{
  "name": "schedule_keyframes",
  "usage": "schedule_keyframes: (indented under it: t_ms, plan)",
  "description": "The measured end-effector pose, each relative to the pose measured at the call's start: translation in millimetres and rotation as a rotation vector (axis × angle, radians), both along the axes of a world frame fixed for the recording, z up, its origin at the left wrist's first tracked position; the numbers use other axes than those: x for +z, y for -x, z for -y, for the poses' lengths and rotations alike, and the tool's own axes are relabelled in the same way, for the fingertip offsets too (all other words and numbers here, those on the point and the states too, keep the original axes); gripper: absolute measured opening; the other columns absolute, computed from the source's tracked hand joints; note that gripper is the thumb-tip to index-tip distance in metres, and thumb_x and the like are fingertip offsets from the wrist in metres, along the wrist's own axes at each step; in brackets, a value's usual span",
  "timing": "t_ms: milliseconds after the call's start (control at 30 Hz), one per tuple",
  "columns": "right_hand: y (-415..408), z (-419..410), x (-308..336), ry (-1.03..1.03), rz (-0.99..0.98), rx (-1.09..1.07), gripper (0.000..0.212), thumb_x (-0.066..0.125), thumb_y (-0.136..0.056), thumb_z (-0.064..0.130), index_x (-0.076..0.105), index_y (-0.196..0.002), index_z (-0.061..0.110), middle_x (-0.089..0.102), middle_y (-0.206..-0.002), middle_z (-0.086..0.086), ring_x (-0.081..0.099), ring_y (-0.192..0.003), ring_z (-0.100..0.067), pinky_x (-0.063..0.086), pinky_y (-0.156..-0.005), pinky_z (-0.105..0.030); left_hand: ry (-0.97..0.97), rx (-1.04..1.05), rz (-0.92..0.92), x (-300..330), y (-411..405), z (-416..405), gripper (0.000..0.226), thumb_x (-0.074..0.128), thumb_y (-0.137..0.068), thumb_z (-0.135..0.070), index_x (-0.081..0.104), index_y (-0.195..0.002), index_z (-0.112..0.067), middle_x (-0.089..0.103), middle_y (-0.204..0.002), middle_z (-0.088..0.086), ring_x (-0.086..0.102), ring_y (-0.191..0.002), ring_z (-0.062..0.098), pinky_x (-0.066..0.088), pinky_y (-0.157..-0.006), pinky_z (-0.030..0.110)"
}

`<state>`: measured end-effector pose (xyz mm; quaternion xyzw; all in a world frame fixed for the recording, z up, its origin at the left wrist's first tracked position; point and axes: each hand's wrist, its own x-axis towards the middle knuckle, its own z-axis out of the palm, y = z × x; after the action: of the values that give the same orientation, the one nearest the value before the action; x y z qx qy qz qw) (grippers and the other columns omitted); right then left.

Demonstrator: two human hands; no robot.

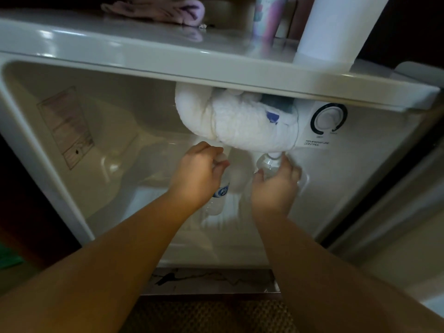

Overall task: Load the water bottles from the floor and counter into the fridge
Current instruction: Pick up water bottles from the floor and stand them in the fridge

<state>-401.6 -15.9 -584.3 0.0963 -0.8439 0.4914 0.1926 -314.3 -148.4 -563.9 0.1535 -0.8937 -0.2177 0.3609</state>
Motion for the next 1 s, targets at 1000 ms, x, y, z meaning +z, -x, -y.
schedule_keyframes:
  t_ms: [1000]
  plan:
    - [-51, -4, -70, -1.326, 0.518, 0.69, 0.087, 0.067, -0.085, 0.056, 0.024, -0.153, 0.023, 0.026, -0.154, -0.02, 0.032, -0.14, -0.048, 0.036, -0.107, -0.067, -0.256, -0.133, 0.122, -14, 44, -12, 0.051, 0.074, -0.091, -0.028, 0.056, -0.136, -0.011, 0.056, -0.126, 0.001, 0.054, -0.112, 0.016, 0.044, -0.1, 0.028]
